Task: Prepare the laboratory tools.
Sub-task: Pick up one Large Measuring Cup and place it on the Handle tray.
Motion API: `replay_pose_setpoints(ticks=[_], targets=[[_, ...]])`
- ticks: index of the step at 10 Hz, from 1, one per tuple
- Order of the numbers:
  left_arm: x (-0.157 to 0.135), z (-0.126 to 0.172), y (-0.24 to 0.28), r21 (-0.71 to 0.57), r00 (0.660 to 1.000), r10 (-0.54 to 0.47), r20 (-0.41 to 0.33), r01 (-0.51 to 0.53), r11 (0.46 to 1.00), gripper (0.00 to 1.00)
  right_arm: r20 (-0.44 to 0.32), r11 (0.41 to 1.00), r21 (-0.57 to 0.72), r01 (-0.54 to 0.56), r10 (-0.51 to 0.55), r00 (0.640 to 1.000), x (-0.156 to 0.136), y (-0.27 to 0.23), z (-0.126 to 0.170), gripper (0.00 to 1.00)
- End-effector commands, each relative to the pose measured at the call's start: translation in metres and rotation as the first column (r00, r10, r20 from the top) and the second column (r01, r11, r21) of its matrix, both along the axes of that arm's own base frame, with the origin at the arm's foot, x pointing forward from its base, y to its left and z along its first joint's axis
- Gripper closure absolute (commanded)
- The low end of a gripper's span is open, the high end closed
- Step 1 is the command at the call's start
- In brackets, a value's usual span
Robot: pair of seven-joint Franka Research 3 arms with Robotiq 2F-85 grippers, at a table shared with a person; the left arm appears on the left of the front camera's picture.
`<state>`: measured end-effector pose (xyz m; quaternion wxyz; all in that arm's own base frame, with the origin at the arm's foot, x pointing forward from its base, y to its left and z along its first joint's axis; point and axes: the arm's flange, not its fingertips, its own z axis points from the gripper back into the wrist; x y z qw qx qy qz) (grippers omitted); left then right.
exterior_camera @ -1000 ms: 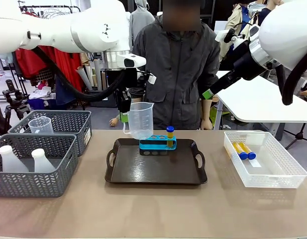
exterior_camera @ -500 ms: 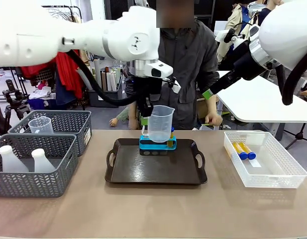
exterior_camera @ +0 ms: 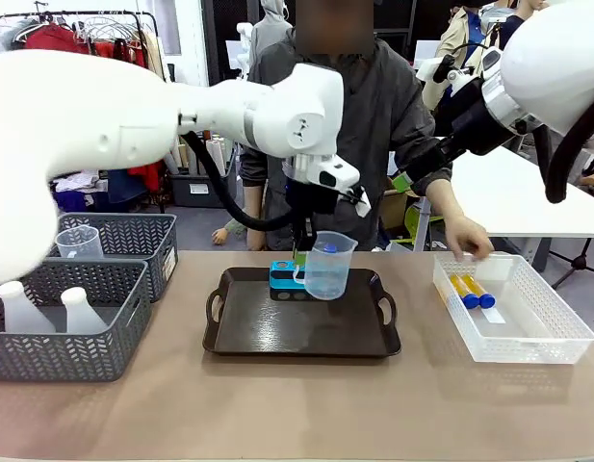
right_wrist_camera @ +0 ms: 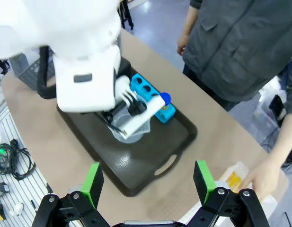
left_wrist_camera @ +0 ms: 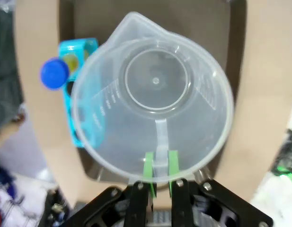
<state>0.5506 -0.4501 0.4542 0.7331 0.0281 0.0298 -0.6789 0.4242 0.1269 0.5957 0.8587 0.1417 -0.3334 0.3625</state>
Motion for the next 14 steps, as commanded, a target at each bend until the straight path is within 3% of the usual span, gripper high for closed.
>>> replay_pose_setpoints(ticks=[1,4,9,10,14], targets=[[0.015,-0.005,-0.015,0.02,0.996,-0.094,-0.003,0.094,0.995,1.0,-0.012,1.0,0.012,0.012,-0.011,1.0,0.0,0.001,0.003,0.0],[0.011,-0.034,-0.024,0.009,0.99,-0.138,-0.005,0.138,0.99,1.0,-0.012,1.0,0.012,0.012,-0.011,1.0,0.0,0.001,0.003,0.0],[0.01,-0.056,-0.025,0.005,0.986,-0.165,-0.03,0.165,0.986,1.0,-0.012,1.0,0.012,0.012,-0.011,1.0,0.0,0.001,0.003,0.0],[0.01,-0.056,-0.026,0.007,0.985,-0.169,-0.031,0.169,0.986,0.91,-0.012,1.0,0.012,0.012,-0.011,1.0,0.0,0.001,0.003,0.0],[0.006,-0.05,-0.023,0.009,0.985,-0.167,-0.036,0.167,0.986,0.13,-0.012,1.0,0.012,0.012,-0.011,1.0,0.0,0.001,0.003,0.0]])
